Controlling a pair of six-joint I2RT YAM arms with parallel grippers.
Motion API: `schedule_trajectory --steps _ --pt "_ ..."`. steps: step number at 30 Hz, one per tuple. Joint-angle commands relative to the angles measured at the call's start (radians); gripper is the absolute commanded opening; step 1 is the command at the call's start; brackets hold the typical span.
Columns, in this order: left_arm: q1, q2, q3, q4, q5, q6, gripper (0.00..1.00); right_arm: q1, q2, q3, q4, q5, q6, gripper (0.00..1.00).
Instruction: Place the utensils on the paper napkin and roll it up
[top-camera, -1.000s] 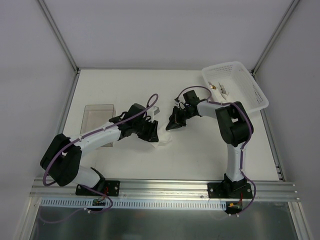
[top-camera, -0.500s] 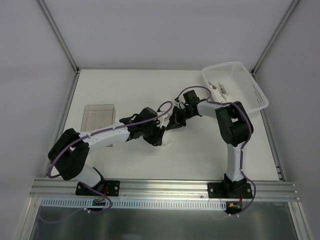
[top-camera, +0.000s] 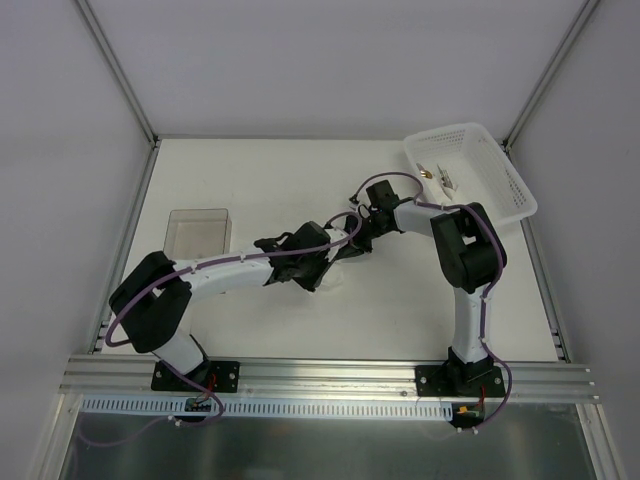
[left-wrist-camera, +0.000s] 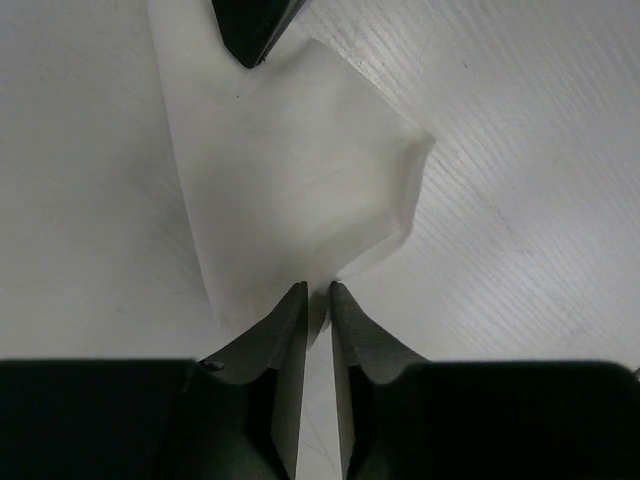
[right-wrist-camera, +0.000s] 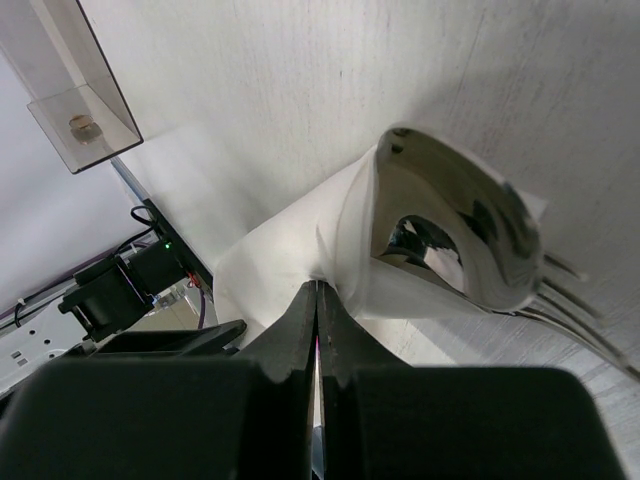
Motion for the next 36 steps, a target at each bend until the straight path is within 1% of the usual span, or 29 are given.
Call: schedule_trajectory --steps 1,3,4,7,10,13,14,17,21,24,25,28,33,36 --pt "-0.02 0.014 0.03 -0.027 -0.087 0.033 0.14 -0.005 0.054 -0.013 -0.085 0.116 -0.038 0.0" --pt "-0.036 0.016 0.024 -0.034 -0.079 0.039 0.02 -0.003 0.054 -0.015 -0.085 0.117 -0.036 0.0" --pt "-0.04 0.016 0.018 -0.036 -0.073 0.042 0.0 -0.005 0.056 -0.015 -0.083 0.119 -0.036 0.0" --pt "-0.071 0.036 0.011 -0.051 -0.044 0.048 0.0 -0.005 0.057 -0.015 -0.083 0.12 -0.03 0.0" --pt "-0.099 0.088 0.027 -0.065 -0.025 0.048 0.0 -0.005 0.062 -0.013 -0.085 0.119 -0.024 0.0" --pt "-0.111 0.172 0.06 -0.08 -0.024 0.041 0.0 -0.005 0.062 -0.013 -0.085 0.116 -0.026 0.0" --pt "-0.111 0.206 0.066 -0.082 0.003 0.03 0.0 -0.006 0.06 -0.015 -0.085 0.116 -0.029 0.0" --pt "-0.108 0.255 0.074 -0.082 0.016 0.009 0.0 -0.009 0.053 -0.016 -0.085 0.116 -0.033 0.0" --pt "-0.109 0.284 0.071 -0.082 0.027 -0.007 0.0 -0.022 0.039 -0.007 -0.104 0.113 -0.052 0.0" --pt "-0.108 0.292 0.07 -0.08 0.036 -0.008 0.0 -0.037 0.028 0.019 -0.143 0.1 -0.084 0.06" --pt "-0.106 0.296 0.071 -0.082 0.036 -0.008 0.0 -0.042 0.02 0.034 -0.154 0.093 -0.105 0.1" --pt "-0.102 0.304 0.071 -0.082 0.056 -0.014 0.0 -0.071 -0.018 0.057 -0.186 0.085 -0.139 0.18" --pt "-0.09 0.307 0.074 -0.082 0.07 -0.027 0.0 -0.094 -0.09 0.065 -0.195 0.071 -0.19 0.2" --pt "-0.079 0.312 0.073 -0.08 0.094 -0.036 0.0 -0.092 -0.104 0.063 -0.186 0.036 -0.176 0.15"
